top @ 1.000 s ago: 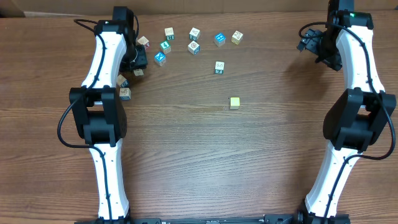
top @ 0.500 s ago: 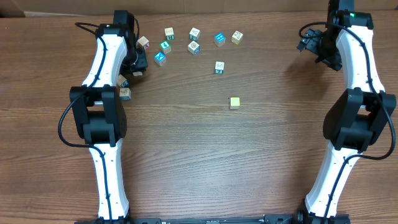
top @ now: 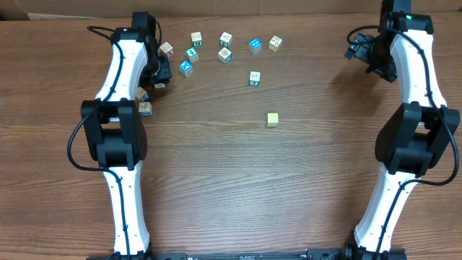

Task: Form a tower
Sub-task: 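Lift the 5 block and carry it right toward the yellow S block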

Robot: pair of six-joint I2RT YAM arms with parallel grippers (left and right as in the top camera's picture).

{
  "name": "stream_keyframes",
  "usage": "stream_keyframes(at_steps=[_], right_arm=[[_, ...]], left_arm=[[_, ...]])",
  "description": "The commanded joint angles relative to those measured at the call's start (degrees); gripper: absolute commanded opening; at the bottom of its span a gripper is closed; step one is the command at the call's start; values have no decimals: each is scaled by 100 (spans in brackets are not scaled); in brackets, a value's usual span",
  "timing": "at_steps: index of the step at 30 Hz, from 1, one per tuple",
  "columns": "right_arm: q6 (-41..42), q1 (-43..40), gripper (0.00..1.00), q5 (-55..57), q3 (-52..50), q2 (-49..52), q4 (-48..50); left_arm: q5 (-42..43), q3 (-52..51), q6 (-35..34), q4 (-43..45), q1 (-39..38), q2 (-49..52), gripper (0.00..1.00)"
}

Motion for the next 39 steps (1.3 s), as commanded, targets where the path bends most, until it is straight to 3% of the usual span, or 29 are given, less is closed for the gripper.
stream_keyframes(at_steps=[1, 10, 14, 26, 29, 34, 39], right_arm=[[17, -4, 100, 35, 68, -105, 24], [17, -4, 100, 35, 68, -105, 24], [17, -4, 100, 35, 68, -105, 24], [17, -4, 100, 35, 68, -105, 24], [17, -4, 100, 35, 68, -105, 24], [17, -4, 100, 35, 68, -105, 24], [17, -4, 100, 35, 68, -105, 24]], left_arm=[[-55, 162, 50, 7, 4, 44, 37], [-70, 238, 52, 2, 4, -9, 41], [-68, 264, 50, -4, 4, -11, 29], [7, 271, 133, -256, -11, -664, 27], [256, 271, 7, -328, -17, -1163, 23], [916, 271, -422, -610, -90, -2079, 5], [2343, 271, -396, -748, -190, -2649, 4]])
